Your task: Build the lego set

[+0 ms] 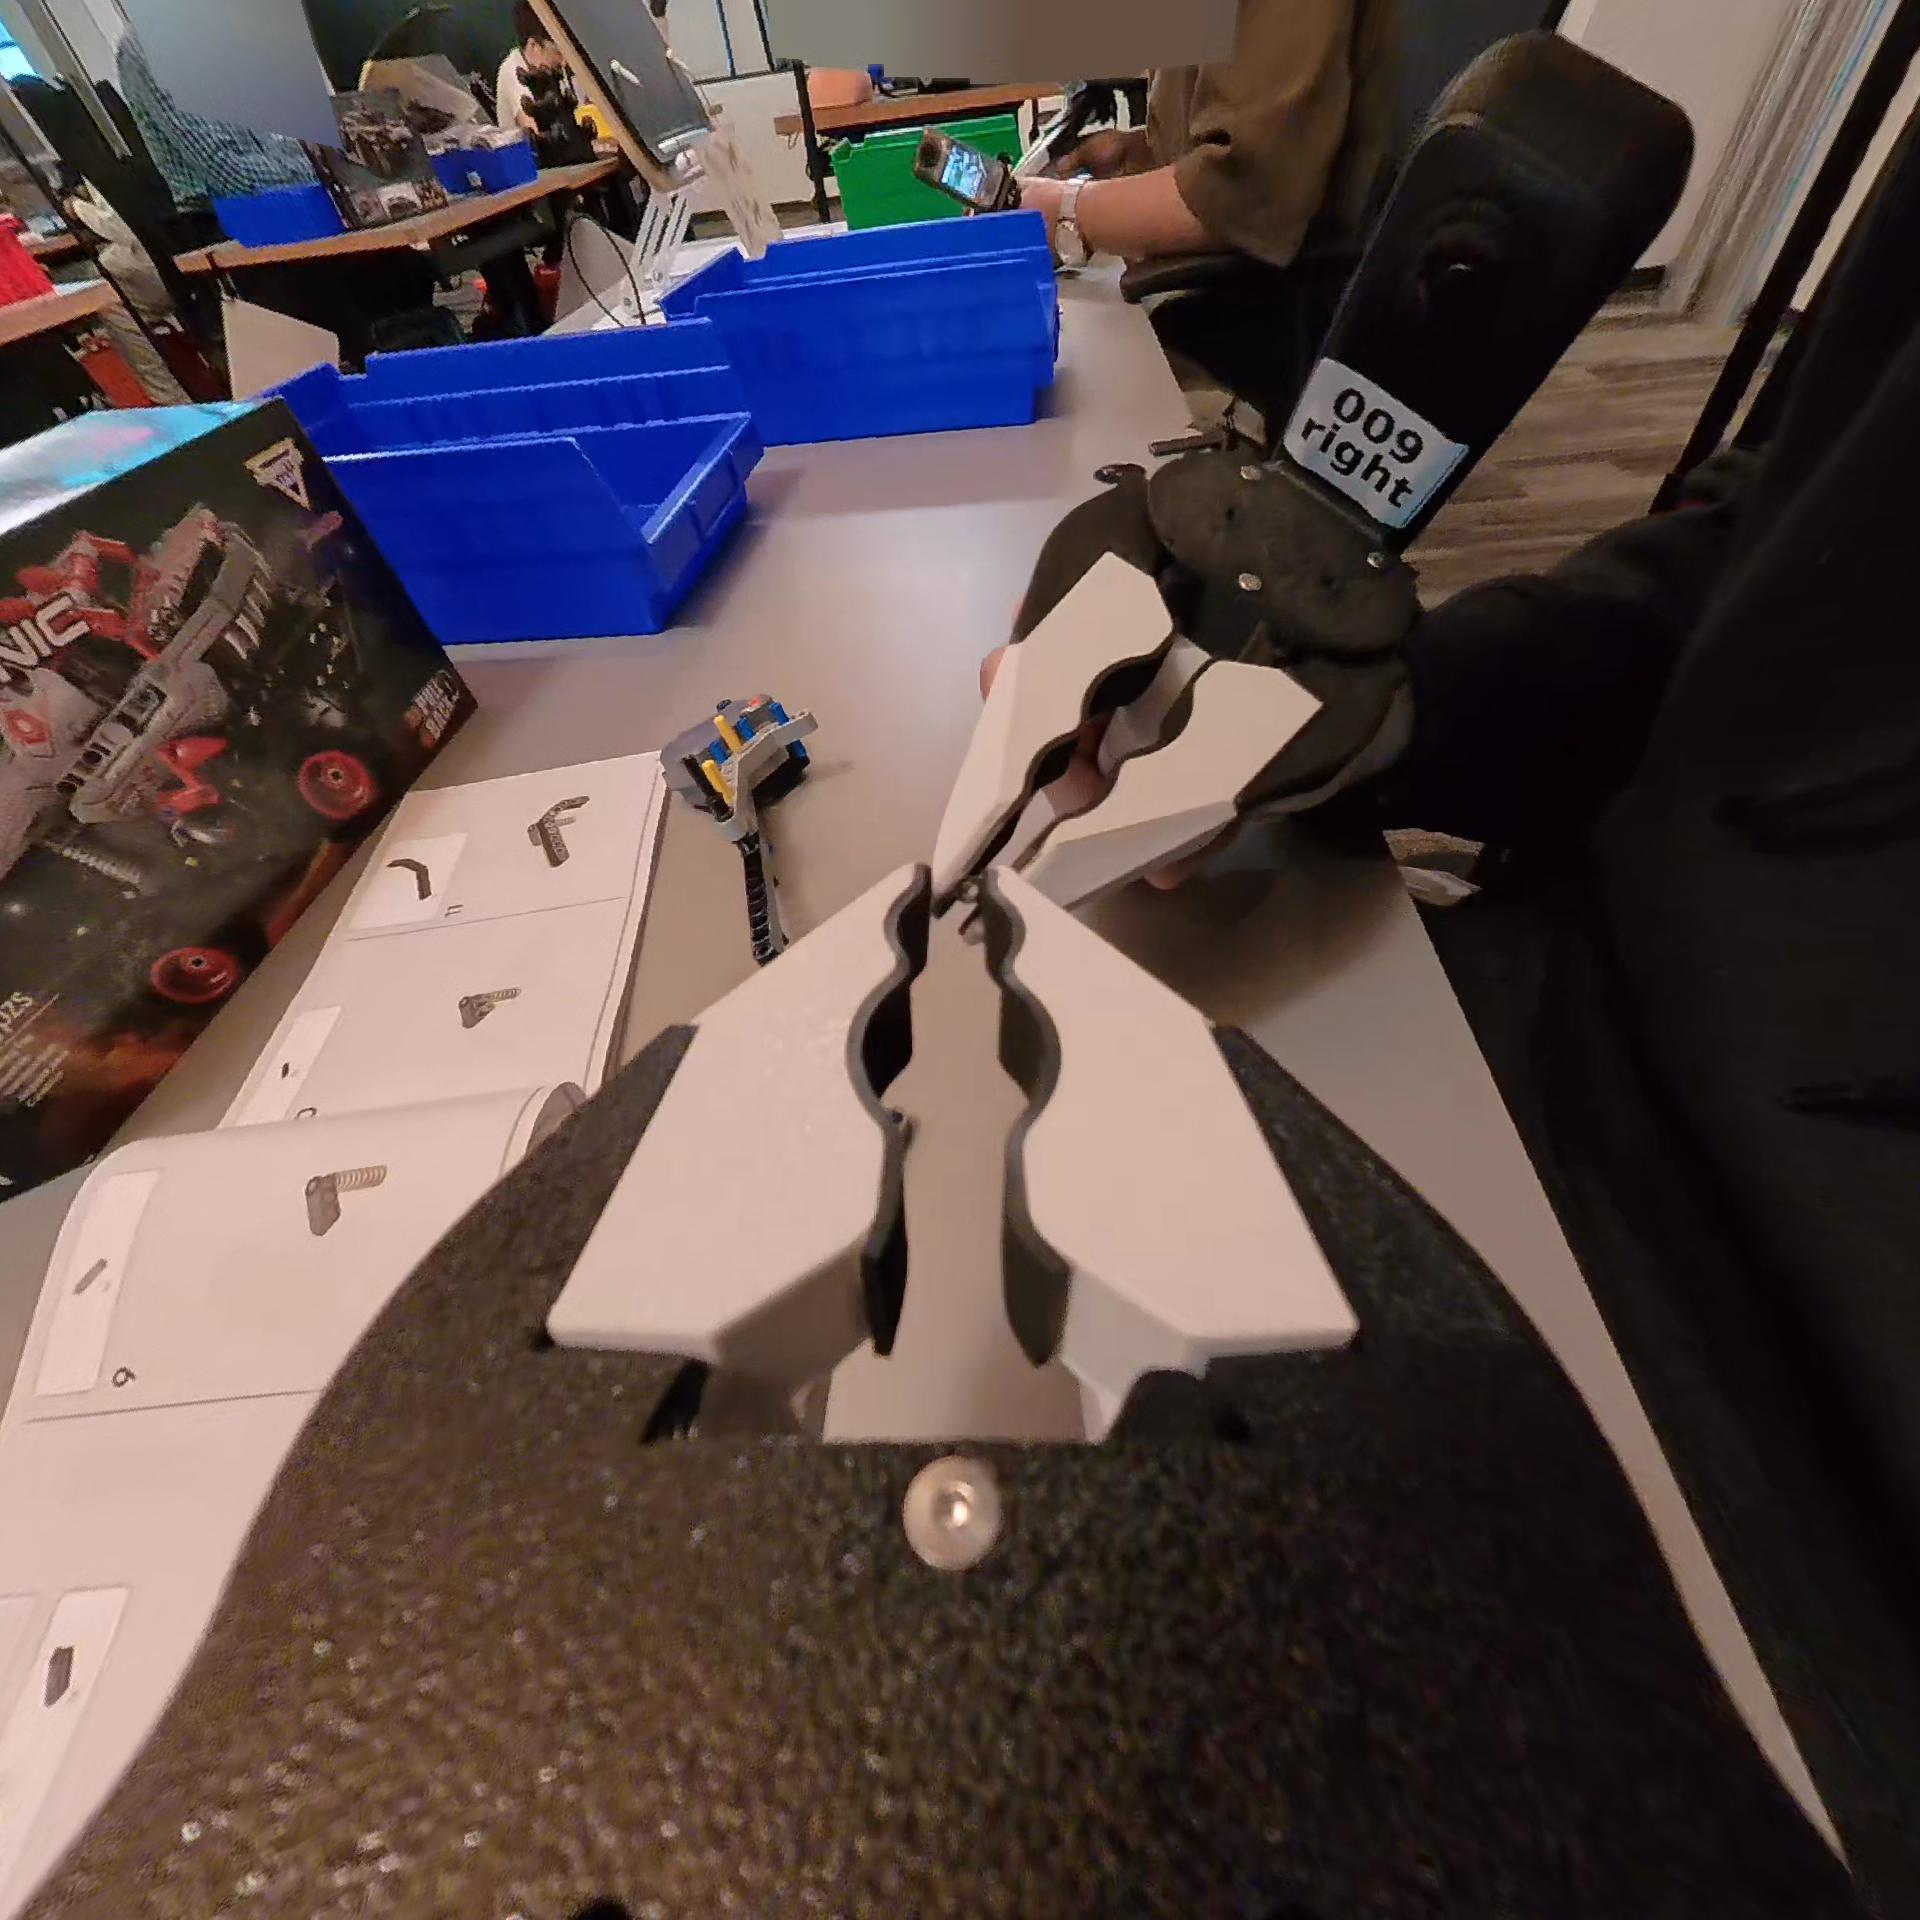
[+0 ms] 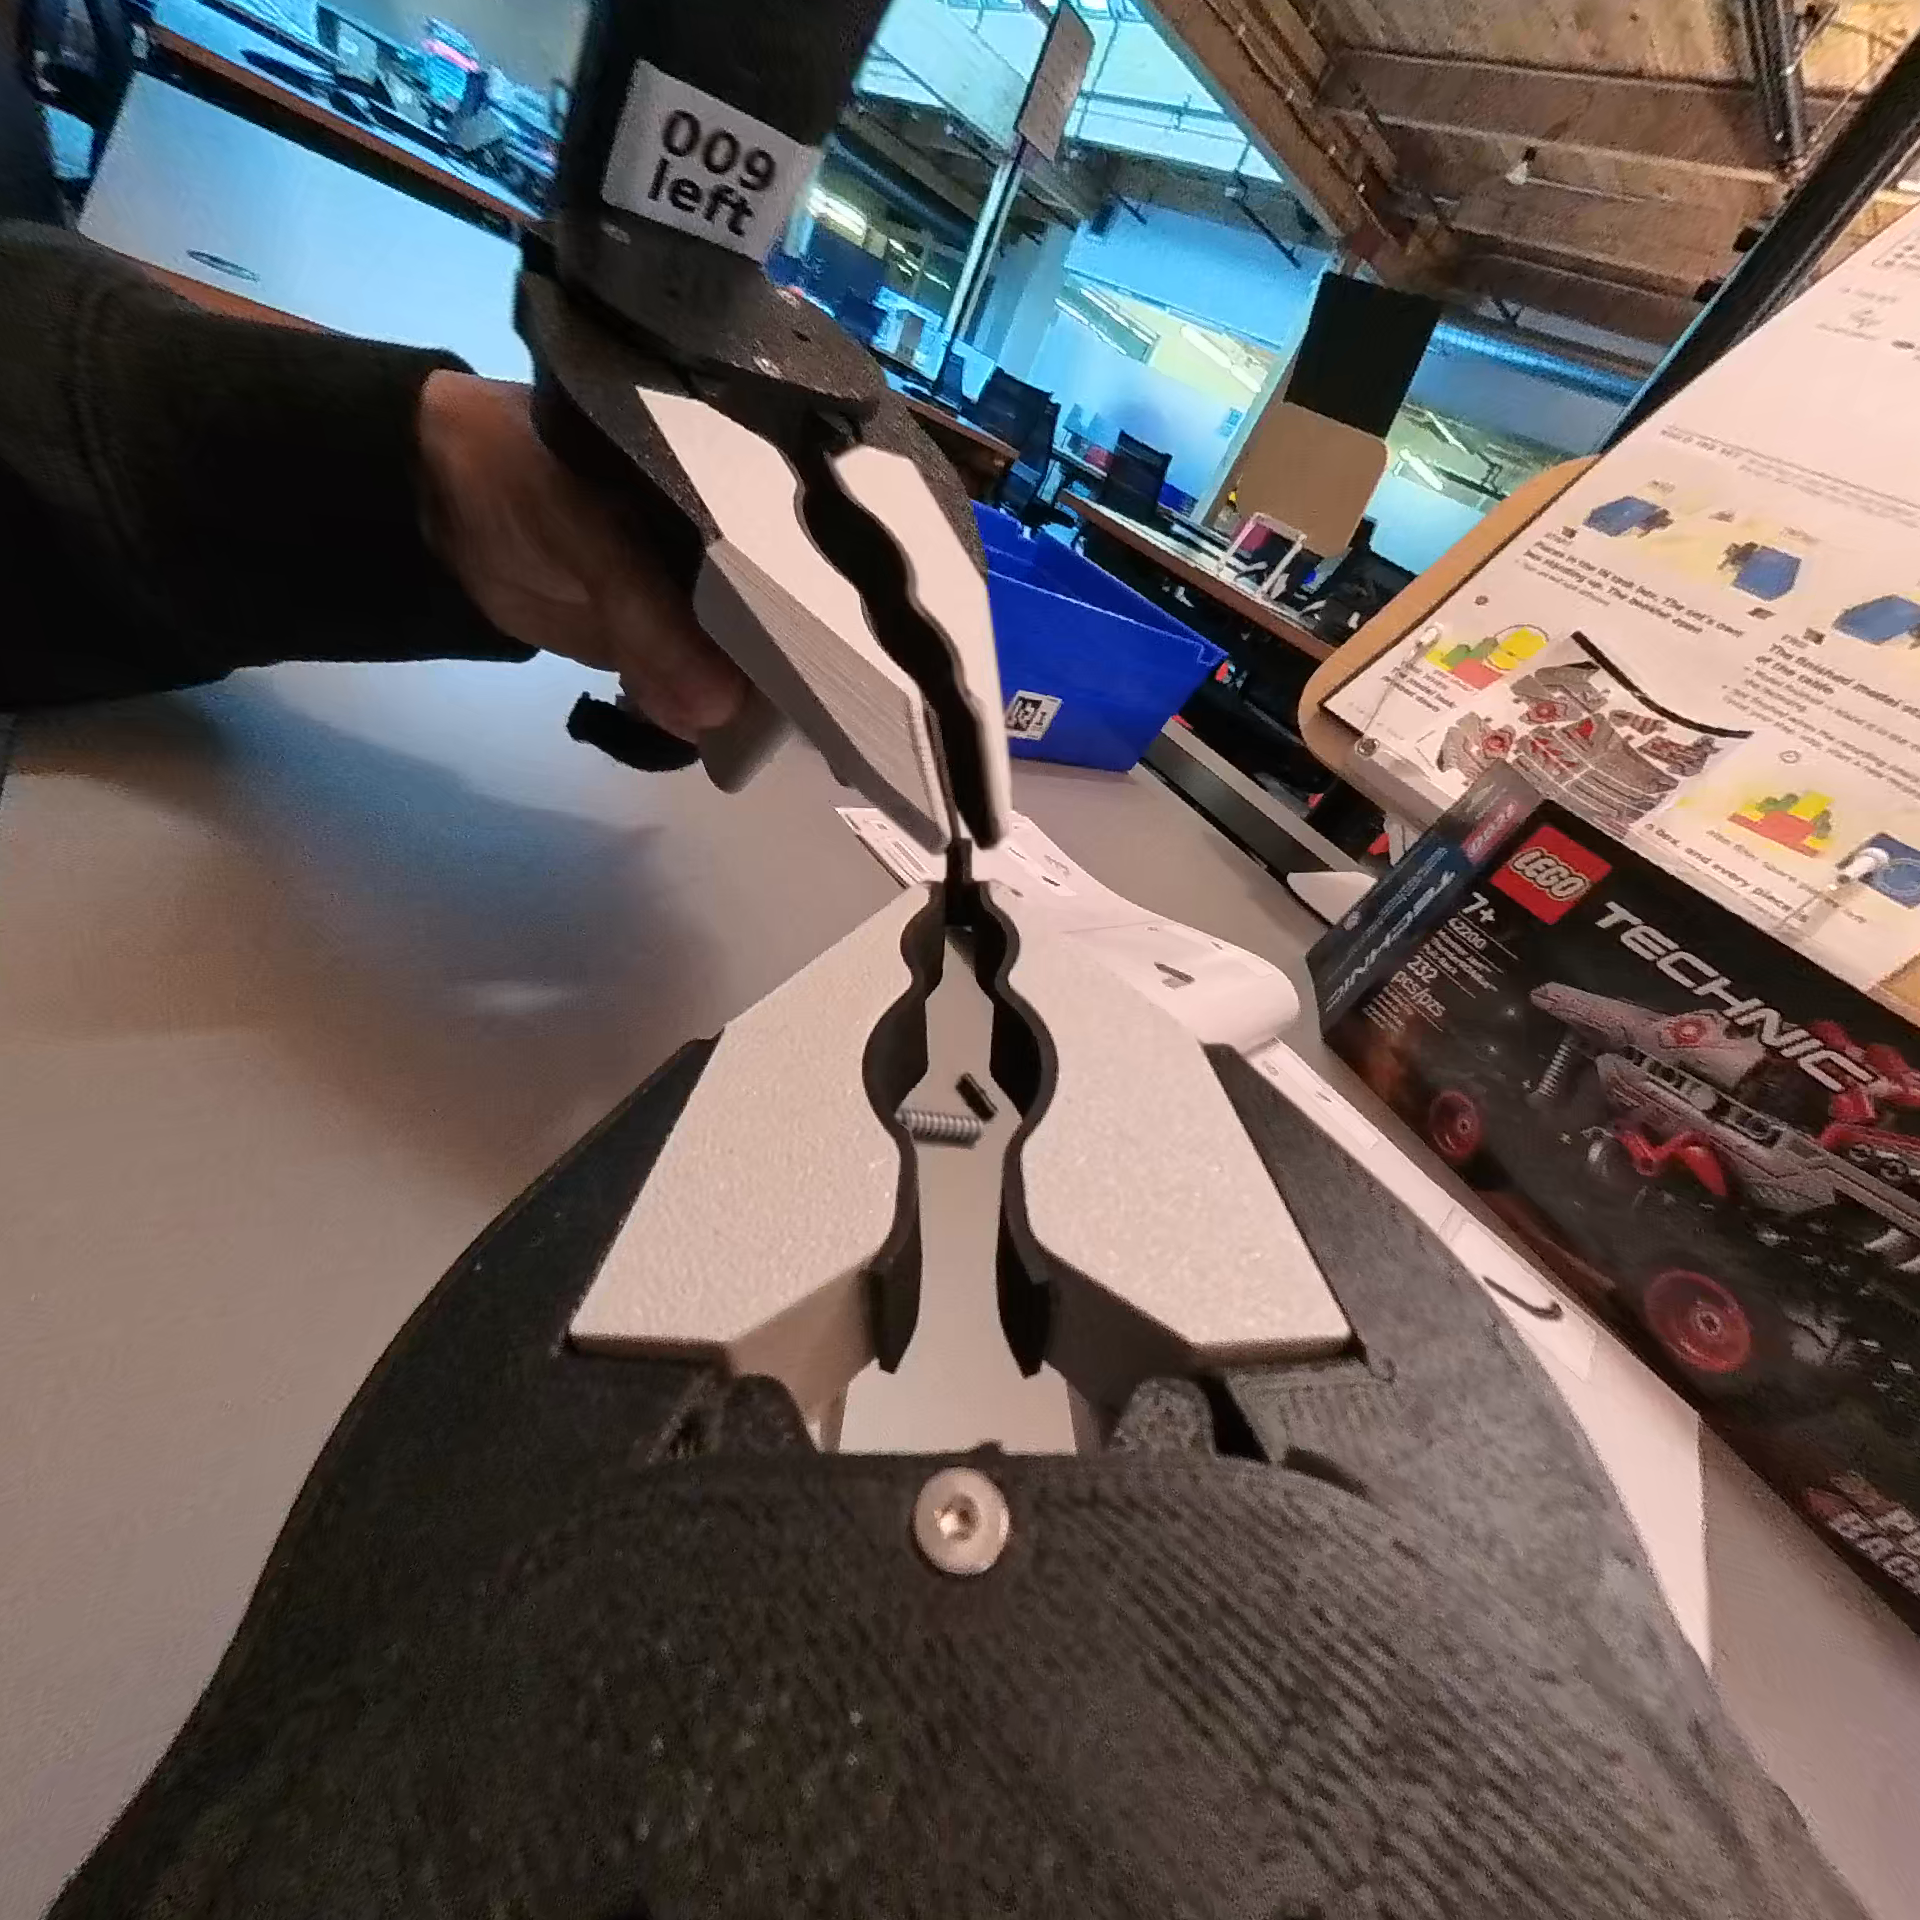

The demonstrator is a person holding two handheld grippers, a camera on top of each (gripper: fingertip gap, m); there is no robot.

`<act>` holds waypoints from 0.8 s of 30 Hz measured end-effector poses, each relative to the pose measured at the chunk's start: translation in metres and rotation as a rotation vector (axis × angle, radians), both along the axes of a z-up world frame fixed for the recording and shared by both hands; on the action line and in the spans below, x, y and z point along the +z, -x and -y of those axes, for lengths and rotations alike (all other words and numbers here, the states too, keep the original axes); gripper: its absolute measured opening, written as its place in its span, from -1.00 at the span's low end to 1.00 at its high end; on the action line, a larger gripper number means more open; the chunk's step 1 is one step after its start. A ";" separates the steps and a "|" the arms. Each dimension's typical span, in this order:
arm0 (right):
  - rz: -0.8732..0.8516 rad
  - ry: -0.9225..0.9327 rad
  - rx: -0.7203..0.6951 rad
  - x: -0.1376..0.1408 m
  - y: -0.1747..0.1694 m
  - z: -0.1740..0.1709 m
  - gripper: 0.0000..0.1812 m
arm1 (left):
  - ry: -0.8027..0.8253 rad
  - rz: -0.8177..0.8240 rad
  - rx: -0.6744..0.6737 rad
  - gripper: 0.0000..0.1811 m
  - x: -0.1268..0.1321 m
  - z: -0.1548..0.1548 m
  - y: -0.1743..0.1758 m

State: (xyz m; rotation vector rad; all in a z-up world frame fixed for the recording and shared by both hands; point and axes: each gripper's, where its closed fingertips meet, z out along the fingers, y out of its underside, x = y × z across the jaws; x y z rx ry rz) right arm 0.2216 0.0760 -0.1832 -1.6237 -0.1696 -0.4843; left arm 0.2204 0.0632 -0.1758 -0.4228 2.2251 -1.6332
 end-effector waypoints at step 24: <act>-0.361 0.595 -0.078 -0.094 -0.021 -0.001 -0.78 | -0.385 -0.260 -0.044 -0.98 -0.085 -0.023 -0.025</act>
